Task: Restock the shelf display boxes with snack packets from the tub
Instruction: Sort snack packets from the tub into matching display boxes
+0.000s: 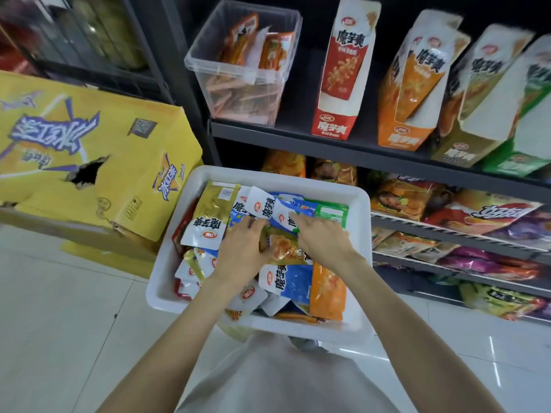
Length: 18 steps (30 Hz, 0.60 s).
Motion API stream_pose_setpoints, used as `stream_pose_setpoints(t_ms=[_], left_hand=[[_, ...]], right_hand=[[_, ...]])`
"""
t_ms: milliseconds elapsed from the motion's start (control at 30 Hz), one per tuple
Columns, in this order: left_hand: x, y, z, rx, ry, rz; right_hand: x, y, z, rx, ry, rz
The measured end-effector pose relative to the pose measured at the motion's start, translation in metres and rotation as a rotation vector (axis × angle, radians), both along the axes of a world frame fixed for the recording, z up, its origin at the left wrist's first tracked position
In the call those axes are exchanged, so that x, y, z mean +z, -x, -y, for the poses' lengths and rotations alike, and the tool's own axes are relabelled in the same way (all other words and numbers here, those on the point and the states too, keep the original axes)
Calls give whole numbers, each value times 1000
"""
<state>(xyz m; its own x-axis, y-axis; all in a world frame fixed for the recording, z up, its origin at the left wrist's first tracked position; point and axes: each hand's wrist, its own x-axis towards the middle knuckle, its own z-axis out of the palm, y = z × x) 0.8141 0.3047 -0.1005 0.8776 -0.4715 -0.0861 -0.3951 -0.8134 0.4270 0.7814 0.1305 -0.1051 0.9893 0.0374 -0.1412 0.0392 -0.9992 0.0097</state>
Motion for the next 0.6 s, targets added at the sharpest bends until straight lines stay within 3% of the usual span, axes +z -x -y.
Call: stream_pose_setpoints(t_ms=[67, 167, 233, 300, 400, 467, 600], left_hand=[[10, -3, -1, 91, 165, -43], [30, -5, 7, 167, 502, -179], [45, -3, 24, 127, 675, -367], [54, -1, 43, 79, 694, -403], [62, -2, 68, 31, 705, -368], [72, -5, 87, -72, 626, -307], [98, -10, 138, -324, 416, -74]], right_hand=[[6, 2, 8, -165, -215, 110], [28, 7, 15, -527, -1019, 357], [45, 9, 18, -625, -1332, 341], [57, 11, 22, -662, -1508, 271], [73, 17, 39, -702, -1637, 277], [87, 26, 61, -664, -1592, 391], [122, 55, 121, -530, -1144, 537]])
